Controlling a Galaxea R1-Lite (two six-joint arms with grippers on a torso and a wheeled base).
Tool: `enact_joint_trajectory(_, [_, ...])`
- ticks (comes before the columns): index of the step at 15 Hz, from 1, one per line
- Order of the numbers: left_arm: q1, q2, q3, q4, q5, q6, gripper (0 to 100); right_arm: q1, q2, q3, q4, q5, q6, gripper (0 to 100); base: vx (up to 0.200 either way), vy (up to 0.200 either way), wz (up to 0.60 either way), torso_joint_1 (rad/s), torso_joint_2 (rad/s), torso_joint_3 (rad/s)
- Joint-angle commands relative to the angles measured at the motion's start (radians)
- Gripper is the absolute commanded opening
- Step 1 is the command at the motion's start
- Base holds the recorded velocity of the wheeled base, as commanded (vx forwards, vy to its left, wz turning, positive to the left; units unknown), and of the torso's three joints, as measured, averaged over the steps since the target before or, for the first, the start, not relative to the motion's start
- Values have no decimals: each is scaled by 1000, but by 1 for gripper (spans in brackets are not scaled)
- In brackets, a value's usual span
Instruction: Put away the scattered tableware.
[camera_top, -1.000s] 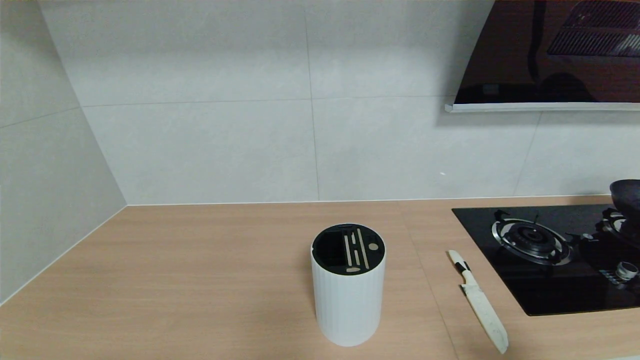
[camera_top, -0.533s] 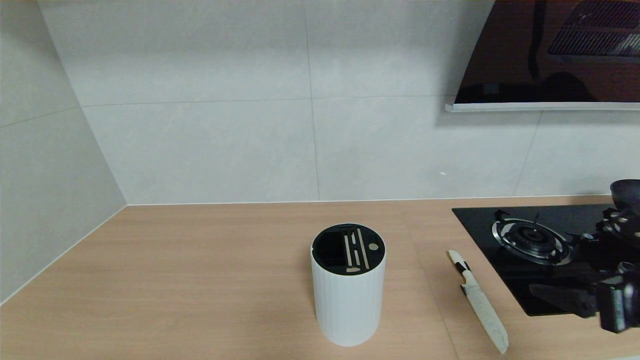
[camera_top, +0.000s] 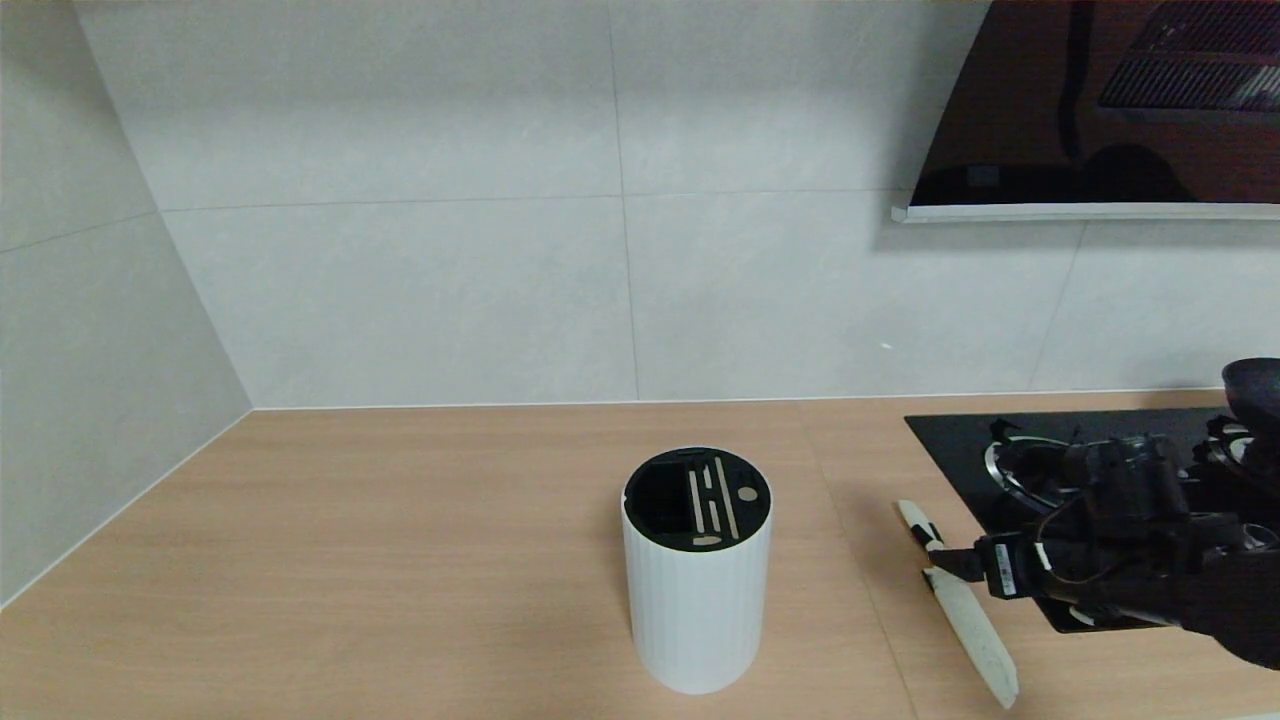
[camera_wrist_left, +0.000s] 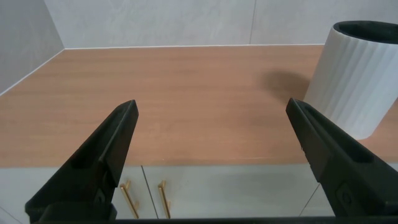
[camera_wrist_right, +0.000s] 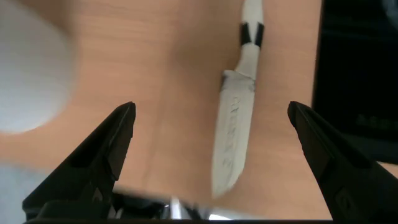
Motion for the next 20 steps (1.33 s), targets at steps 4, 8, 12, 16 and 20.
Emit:
enact_joint_trajectory(4, [0, 0, 0, 0, 1, -2, 100, 30, 416, 12, -419, -147, 44, 100, 0, 0, 0, 0, 0, 0])
enact_joint_trajectory(8, [0, 0, 0, 0, 1, -1, 100, 32, 456, -1, -458, -155, 45, 100, 0, 0, 0, 0, 0, 0])
enact_joint_trajectory(12, [0, 0, 0, 0, -1, -1, 100, 27, 466, -16, -458, -172, 64, 100, 0, 0, 0, 0, 0, 0])
enact_joint_trajectory(16, [0, 0, 0, 0, -1, -1, 100, 27, 467, -36, -457, -190, 105, 100, 0, 0, 0, 0, 0, 0])
enact_joint_trajectory(20, [0, 0, 0, 0, -1, -1, 100, 25, 475, -41, -457, -190, 104, 100, 0, 0, 0, 0, 0, 0])
